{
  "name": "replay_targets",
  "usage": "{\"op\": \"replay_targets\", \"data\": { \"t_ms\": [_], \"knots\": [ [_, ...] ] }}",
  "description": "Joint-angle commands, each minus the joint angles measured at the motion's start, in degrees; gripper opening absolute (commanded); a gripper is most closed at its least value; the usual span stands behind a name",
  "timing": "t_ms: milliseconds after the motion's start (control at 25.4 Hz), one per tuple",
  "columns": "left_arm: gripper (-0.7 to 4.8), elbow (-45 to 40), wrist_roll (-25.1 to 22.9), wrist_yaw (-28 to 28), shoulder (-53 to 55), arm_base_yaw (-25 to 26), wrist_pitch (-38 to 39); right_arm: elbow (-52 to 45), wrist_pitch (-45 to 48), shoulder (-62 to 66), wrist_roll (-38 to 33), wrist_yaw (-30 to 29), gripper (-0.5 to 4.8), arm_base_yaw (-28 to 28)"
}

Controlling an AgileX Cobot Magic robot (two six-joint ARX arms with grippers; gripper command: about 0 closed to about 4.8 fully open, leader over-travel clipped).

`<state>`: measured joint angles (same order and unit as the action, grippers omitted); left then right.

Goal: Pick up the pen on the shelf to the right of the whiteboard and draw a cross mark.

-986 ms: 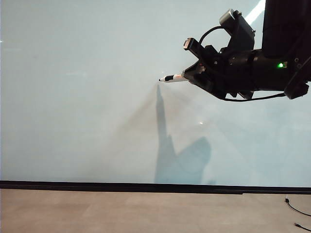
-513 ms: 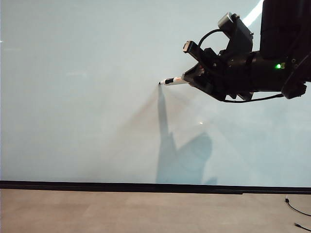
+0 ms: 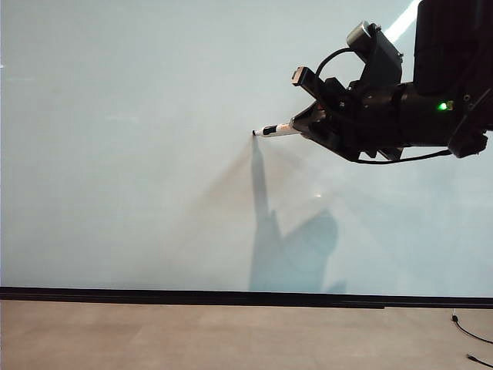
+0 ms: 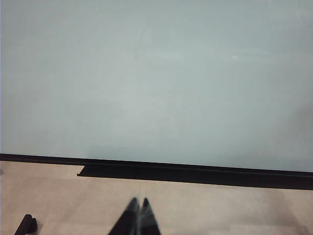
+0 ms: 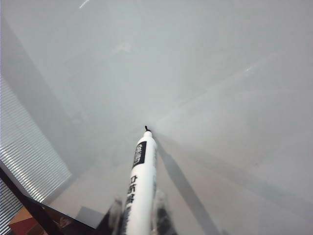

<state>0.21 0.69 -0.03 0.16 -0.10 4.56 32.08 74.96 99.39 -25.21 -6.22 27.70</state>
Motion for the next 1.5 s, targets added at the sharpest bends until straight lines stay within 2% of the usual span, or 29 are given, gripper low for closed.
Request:
{"op": "replay_targets", "data": {
  "t_ms": [39,1498],
  "knots": [
    [-0.04,0.2,-0.2,0.2,0.0,0.0,-0.4,-0.6,0.6,-0.1,0.1,2.8,-0.08,-0.2],
    [-0.05,0.2,-0.2,0.2,0.0,0.0,-0.4,-8.5,3.4,-0.1,-0.1,12.9,-0.08,-1.6]
  ]
}}
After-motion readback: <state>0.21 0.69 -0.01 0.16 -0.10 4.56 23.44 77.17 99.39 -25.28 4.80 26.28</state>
